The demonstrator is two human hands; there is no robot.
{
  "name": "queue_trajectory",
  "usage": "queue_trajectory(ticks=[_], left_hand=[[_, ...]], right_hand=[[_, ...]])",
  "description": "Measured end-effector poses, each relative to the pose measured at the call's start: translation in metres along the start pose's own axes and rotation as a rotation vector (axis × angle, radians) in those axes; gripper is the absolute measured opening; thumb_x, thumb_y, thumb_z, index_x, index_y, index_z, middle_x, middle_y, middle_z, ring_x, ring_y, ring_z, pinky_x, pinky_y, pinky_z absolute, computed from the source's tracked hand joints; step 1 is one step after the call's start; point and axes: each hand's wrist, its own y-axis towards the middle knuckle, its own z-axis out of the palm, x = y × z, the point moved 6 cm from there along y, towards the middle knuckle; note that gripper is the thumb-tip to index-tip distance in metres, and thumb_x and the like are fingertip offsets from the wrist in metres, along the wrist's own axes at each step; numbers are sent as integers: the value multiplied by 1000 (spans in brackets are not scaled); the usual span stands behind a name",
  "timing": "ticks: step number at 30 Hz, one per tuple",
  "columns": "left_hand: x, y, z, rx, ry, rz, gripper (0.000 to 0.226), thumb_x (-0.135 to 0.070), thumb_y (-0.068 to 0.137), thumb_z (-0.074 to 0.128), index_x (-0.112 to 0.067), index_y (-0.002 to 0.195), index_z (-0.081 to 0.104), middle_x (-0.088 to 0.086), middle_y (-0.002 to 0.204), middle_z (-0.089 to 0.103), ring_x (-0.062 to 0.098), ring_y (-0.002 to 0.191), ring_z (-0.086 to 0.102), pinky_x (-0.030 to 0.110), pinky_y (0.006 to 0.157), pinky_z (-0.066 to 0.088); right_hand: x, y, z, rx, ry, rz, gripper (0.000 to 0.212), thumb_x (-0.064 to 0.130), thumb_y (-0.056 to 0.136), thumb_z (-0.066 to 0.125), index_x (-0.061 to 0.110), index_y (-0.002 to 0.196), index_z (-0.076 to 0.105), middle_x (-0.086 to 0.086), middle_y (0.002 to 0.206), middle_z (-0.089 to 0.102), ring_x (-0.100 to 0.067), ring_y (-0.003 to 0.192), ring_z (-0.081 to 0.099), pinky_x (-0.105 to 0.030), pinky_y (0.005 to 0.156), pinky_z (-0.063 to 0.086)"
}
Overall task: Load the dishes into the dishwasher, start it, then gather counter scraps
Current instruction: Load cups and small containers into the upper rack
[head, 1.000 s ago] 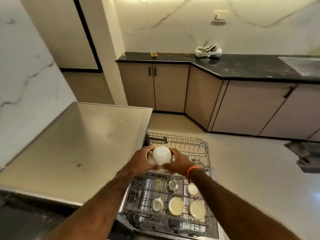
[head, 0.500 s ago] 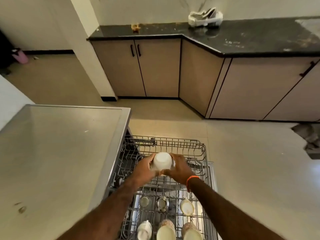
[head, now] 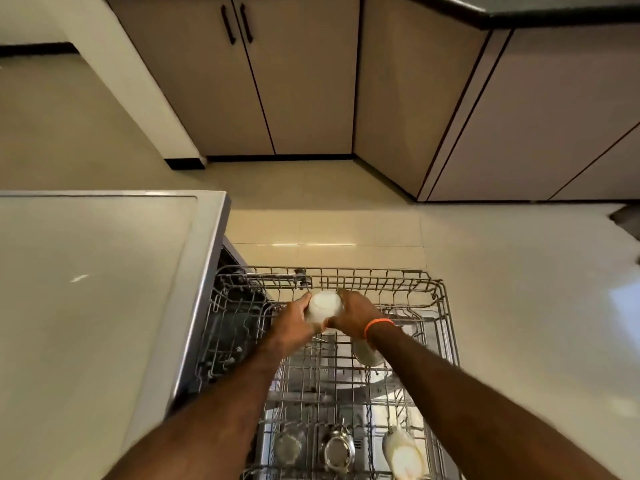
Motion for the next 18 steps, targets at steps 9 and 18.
queue_trajectory(ticks=[9, 18], left_hand=[[10, 19, 12, -175, 132, 47, 73, -21, 89, 75, -21, 153, 39, 2, 135, 61, 16, 112, 61, 37, 94, 56], [-24, -27, 1, -235, 234, 121, 68, -20, 89, 73, -17, 150, 43, 4, 147, 54, 25, 129, 54, 44, 104, 52]], right_hand=[[-16, 15, 12, -120, -255, -18, 56, 41, 86, 72, 19, 134, 52, -6, 123, 66, -26, 108, 63, -41, 92, 53], [-10, -34, -4, -243, -391, 12, 52, 43, 91, 61, 18, 136, 52, -7, 131, 62, -28, 122, 55, -42, 100, 48]])
